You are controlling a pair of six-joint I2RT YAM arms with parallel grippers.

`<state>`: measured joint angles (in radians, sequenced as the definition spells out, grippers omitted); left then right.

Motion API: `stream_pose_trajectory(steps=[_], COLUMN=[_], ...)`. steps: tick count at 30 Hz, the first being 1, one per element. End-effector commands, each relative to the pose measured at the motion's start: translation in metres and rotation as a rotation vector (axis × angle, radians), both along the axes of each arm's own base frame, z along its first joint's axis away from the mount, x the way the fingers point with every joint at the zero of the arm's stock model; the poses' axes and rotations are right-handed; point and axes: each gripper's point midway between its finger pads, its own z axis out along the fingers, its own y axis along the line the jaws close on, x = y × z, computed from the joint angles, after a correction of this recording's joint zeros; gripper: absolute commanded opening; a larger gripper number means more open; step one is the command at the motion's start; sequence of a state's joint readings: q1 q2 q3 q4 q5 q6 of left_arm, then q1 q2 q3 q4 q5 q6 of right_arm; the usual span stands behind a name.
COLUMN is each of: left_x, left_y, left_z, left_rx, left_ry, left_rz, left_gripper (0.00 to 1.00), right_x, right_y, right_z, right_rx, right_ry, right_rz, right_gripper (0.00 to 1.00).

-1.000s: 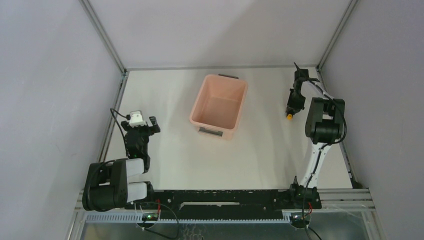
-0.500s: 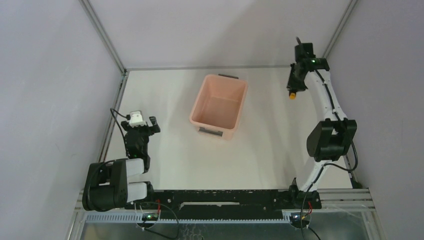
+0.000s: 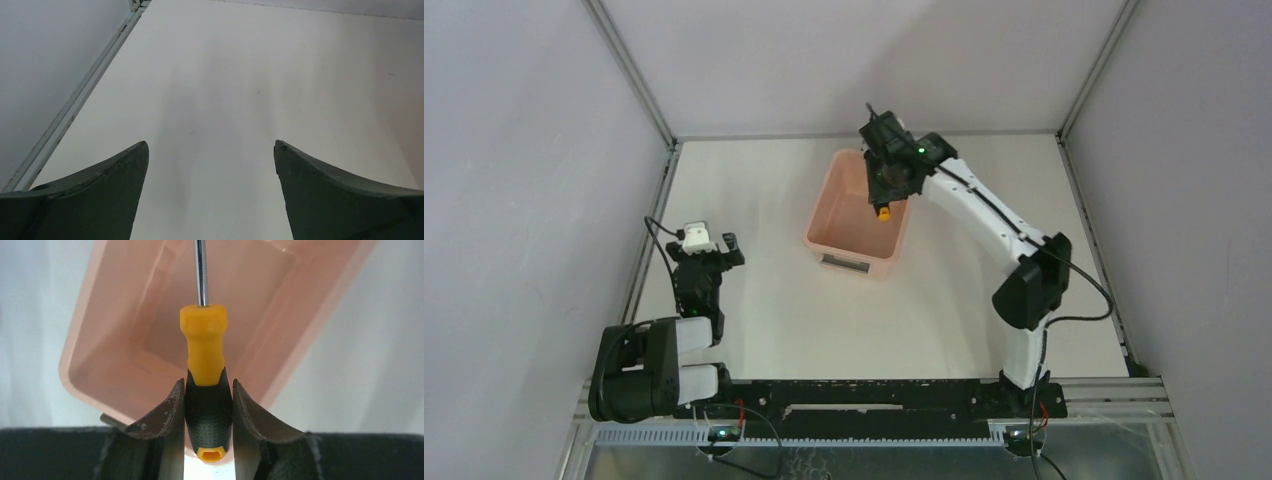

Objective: Put the screwdriver in the bin

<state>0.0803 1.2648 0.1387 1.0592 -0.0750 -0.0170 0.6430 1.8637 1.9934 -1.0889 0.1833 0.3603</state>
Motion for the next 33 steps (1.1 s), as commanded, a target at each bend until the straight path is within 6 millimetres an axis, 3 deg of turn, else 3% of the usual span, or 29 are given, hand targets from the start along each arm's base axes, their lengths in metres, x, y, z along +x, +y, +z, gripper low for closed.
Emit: stream_pose_trajectory(steps=[1, 5, 11, 18, 22, 25, 28, 33], left_x=[0.011, 0.011, 0.01, 0.011, 0.011, 0.011, 0.011, 0.01], left_y=[0.0, 0.0, 0.0, 0.0, 0.0, -0.001, 0.0, 0.0], left_z=[0.025, 0.025, 0.025, 0.025, 0.025, 0.025, 0.025, 0.025], left_rx=[0.018, 0.018, 0.018, 0.018, 0.018, 0.018, 0.018, 0.018], left_ry=[-0.071, -0.071, -0.07, -0.07, -0.071, -0.071, -0.071, -0.07], left_rz=[-0.004, -0.003, -0.004, -0.004, -0.004, -0.005, -0.004, -0.003], left_gripper=[1.0, 1.0, 1.0, 1.0, 1.0, 1.0, 1.0, 1.0], right_x=[0.02, 0.029, 0.032, 0.024, 0.023, 0.024, 0.029, 0.035], right_y=[0.025, 0.042, 0.047, 0.057, 0.059, 0.06, 0.059, 0.049], right_z=[-0.027, -0.075, -0.14, -0.18, -0.179, -0.164, -0.136, -0.063], right_rx=[0.05, 0.004, -0.047, -0.01, -0.003, 0.009, 0.022, 0.039], right_ry=[0.007, 0.027, 0.115, 0.185, 0.186, 0.164, 0.119, -0.029], right_rz=[-0.125, -0.128, -0.153, -0.123, -0.104, -0.091, -0.079, -0.069], right_gripper=[0.1, 0.1, 0.13, 0.28, 0.42, 0.52, 0.59, 0.72])
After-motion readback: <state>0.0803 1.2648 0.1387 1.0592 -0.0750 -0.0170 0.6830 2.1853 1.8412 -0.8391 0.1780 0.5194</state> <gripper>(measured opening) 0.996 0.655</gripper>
